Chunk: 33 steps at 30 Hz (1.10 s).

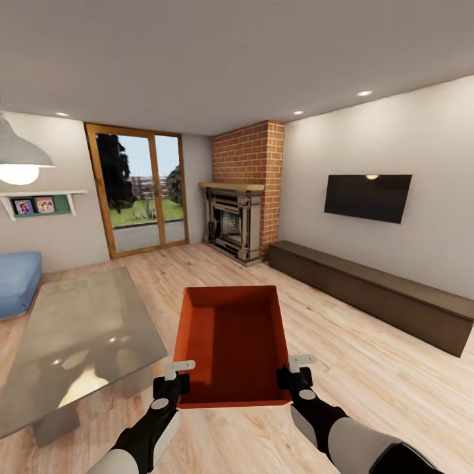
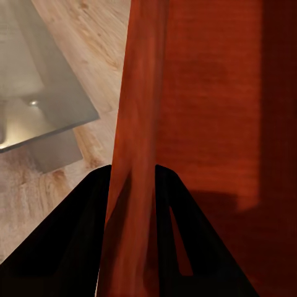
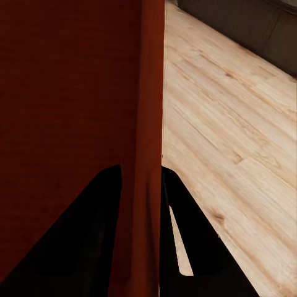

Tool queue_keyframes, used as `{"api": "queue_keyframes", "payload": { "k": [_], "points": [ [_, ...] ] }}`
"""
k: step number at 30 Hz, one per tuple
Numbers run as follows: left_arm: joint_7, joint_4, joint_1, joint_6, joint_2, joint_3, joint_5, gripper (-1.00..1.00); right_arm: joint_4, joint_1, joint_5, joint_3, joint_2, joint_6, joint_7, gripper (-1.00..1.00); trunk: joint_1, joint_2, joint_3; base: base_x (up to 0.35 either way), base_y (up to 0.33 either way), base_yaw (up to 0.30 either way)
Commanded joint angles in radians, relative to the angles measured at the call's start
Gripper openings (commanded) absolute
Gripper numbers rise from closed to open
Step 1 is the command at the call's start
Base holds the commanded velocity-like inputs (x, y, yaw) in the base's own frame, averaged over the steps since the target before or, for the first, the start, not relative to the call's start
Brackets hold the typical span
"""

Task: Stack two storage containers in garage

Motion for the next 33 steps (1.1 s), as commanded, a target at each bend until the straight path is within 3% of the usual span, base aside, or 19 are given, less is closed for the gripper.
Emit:
{"api": "queue_keyframes", "payload": {
  "k": [1, 33],
  "points": [
    [0.030, 0.003, -0.001, -0.003, 0.001, 0.022, 0.045, -1.00, -0.003, -0.001, 0.005, -0.041, 0.000, -0.022, -0.002, -1.00, 0.000, -0.001, 0.000, 0.000, 0.000, 0.196],
    [0.030, -0.001, -0.001, -0.001, 0.002, 0.024, 0.044, -1.00, -0.003, -0.001, 0.005, -0.041, -0.001, -0.021, -0.001, -1.00, 0.000, -0.001, 0.019, 0.000, 0.000, 0.264]
  ]
}}
